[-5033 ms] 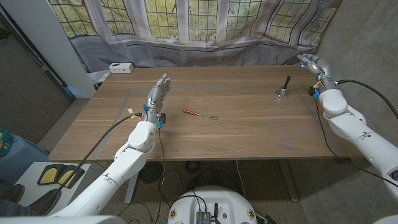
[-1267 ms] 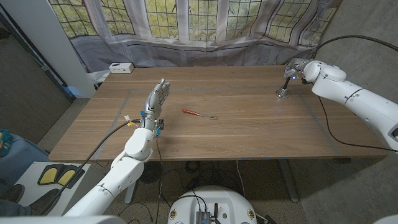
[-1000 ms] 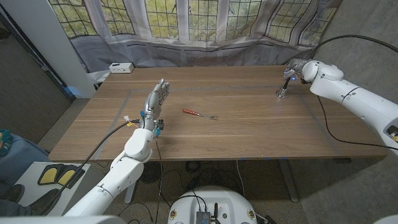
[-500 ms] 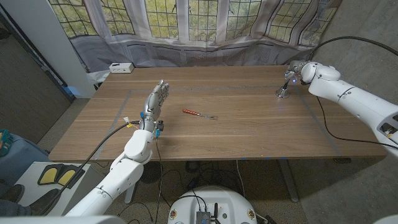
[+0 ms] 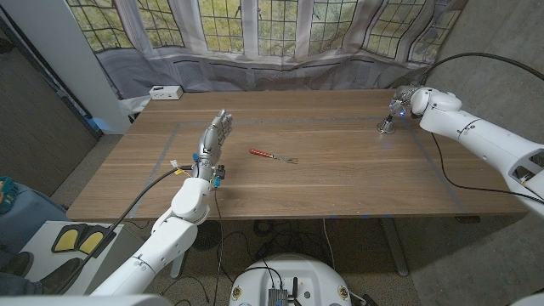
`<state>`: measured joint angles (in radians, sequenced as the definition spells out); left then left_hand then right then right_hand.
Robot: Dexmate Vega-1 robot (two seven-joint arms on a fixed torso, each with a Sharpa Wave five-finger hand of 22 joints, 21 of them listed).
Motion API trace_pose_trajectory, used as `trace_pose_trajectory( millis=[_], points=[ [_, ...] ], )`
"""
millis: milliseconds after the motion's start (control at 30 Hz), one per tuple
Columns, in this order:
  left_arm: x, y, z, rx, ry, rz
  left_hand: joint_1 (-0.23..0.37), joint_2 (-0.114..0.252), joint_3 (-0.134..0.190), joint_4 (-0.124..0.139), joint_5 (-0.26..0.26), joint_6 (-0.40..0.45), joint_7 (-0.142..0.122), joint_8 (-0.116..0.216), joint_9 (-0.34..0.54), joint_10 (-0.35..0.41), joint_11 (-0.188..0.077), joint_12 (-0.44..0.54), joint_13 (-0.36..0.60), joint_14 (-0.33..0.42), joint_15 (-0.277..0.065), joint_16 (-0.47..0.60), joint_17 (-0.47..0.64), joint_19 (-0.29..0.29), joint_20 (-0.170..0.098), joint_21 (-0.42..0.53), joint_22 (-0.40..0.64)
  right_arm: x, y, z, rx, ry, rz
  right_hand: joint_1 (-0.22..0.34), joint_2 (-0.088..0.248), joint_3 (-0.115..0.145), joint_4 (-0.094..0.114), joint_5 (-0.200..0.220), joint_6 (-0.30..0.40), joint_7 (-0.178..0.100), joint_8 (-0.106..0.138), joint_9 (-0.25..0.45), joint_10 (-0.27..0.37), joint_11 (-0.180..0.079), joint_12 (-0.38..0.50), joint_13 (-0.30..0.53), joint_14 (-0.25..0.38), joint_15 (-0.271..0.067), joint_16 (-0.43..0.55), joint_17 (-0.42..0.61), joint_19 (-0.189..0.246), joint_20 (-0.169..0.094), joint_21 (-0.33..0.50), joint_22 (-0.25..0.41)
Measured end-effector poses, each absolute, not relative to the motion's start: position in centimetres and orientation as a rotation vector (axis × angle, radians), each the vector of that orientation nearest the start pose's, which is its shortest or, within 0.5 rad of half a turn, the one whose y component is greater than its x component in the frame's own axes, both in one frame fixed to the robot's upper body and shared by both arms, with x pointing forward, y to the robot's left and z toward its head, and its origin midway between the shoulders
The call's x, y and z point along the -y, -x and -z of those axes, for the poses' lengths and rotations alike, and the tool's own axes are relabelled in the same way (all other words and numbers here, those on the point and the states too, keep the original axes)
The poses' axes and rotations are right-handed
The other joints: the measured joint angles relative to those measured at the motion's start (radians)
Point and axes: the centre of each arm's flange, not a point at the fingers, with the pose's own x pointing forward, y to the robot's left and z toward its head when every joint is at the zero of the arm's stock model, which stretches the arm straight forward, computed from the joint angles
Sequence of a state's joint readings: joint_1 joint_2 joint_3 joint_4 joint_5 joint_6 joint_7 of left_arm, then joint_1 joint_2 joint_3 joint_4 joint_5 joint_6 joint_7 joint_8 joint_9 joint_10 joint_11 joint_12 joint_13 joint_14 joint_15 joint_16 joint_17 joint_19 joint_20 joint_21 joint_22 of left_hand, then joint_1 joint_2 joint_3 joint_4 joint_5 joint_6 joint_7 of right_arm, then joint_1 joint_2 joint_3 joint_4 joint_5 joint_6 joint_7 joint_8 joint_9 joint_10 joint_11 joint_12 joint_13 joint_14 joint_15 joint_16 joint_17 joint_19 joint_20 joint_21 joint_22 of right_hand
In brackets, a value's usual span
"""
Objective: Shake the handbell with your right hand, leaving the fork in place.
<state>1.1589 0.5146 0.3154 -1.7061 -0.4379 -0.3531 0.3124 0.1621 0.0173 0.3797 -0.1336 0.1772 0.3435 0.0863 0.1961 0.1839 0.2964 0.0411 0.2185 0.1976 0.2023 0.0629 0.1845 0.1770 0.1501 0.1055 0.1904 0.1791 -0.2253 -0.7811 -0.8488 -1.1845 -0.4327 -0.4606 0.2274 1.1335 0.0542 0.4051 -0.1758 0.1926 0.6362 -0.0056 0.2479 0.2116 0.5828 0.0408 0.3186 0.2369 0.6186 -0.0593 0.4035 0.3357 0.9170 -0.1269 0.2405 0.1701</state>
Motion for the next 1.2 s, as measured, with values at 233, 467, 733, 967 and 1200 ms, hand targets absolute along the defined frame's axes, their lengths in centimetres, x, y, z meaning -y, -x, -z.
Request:
trace_pose_trajectory(
  millis=[233, 467, 733, 967, 1200],
  points=[
    [-25.1, -55.8, 5.9, 0.73, 0.049, 0.051, 0.0, 0.0, 0.0, 0.0, 0.0, 0.001, 0.001, 0.0, 0.0, 0.0, 0.0, 0.0, 0.0, -0.002, 0.005, 0.0, 0.0, 0.0, 0.0, 0.0, 0.0, 40.5, -69.7, -12.6, -0.01, 1.42, 0.302, 0.013, 0.003, -0.004, 0.004, 0.0, 0.029, -0.003, 0.0, 0.0, 0.02, -0.001, 0.01, 0.0, 0.028, -0.003, 0.004, 0.001, 0.025, -0.006, 0.007, 0.0],
    [-24.9, -55.9, 5.7, 0.73, 0.049, 0.055, 0.0, 0.0, 0.0, 0.0, 0.0, 0.001, 0.001, 0.0, 0.0, 0.0, 0.0, -0.004, 0.0, -0.002, 0.005, 0.0, 0.0, 0.0, 0.0, 0.0, 0.0, 40.3, -70.0, -12.4, -0.008, 1.418, 0.297, 0.013, 0.003, -0.008, 0.008, -0.004, 0.045, -0.009, 0.004, 0.0, 0.041, -0.005, 0.015, -0.005, 0.043, -0.003, 0.011, 0.006, 0.035, -0.008, 0.007, 0.0],
    [-24.9, -56.0, 5.7, 0.721, 0.045, 0.058, 0.0, 0.0, 0.0, 0.0, 0.0, 0.001, 0.001, 0.0, 0.0, 0.0, 0.0, -0.004, 0.0, -0.002, 0.005, 0.0, 0.0, 0.0, 0.0, 0.0, 0.0, 40.3, -70.4, -12.3, -0.01, 1.414, 0.297, 0.017, 0.007, -0.014, 0.014, -0.004, 0.08, -0.009, 0.011, 0.0, 0.074, -0.005, 0.025, -0.005, 0.075, -0.007, 0.018, 0.006, 0.059, -0.009, 0.015, 0.004],
    [-24.8, -56.2, 5.7, 0.715, 0.042, 0.059, 0.005, 0.005, 0.0, 0.0, 0.0, 0.001, 0.001, 0.0, 0.0, -0.004, 0.004, -0.004, 0.0, -0.002, 0.005, 0.0, 0.0, 0.0, 0.0, 0.0, 0.0, 40.3, -70.7, -12.1, -0.014, 1.411, 0.3, 0.029, 0.019, -0.015, 0.015, -0.008, 0.12, -0.016, 0.022, 0.0, 0.115, -0.013, 0.037, -0.005, 0.111, -0.014, 0.025, 0.01, 0.084, -0.013, 0.023, 0.005],
    [-24.7, -56.3, 5.6, 0.712, 0.038, 0.062, 0.005, 0.005, 0.0, 0.0, 0.0, 0.001, 0.001, 0.0, 0.0, -0.004, 0.004, -0.004, 0.0, -0.002, 0.005, 0.0, 0.0, 0.0, 0.0, 0.0, 0.0, 40.2, -70.8, -12.1, -0.012, 1.408, 0.301, 0.042, 0.032, -0.015, 0.015, -0.008, 0.168, -0.027, 0.031, 0.0, 0.149, -0.021, 0.046, -0.005, 0.148, -0.023, 0.038, 0.02, 0.11, -0.02, 0.03, 0.005]
  ],
)
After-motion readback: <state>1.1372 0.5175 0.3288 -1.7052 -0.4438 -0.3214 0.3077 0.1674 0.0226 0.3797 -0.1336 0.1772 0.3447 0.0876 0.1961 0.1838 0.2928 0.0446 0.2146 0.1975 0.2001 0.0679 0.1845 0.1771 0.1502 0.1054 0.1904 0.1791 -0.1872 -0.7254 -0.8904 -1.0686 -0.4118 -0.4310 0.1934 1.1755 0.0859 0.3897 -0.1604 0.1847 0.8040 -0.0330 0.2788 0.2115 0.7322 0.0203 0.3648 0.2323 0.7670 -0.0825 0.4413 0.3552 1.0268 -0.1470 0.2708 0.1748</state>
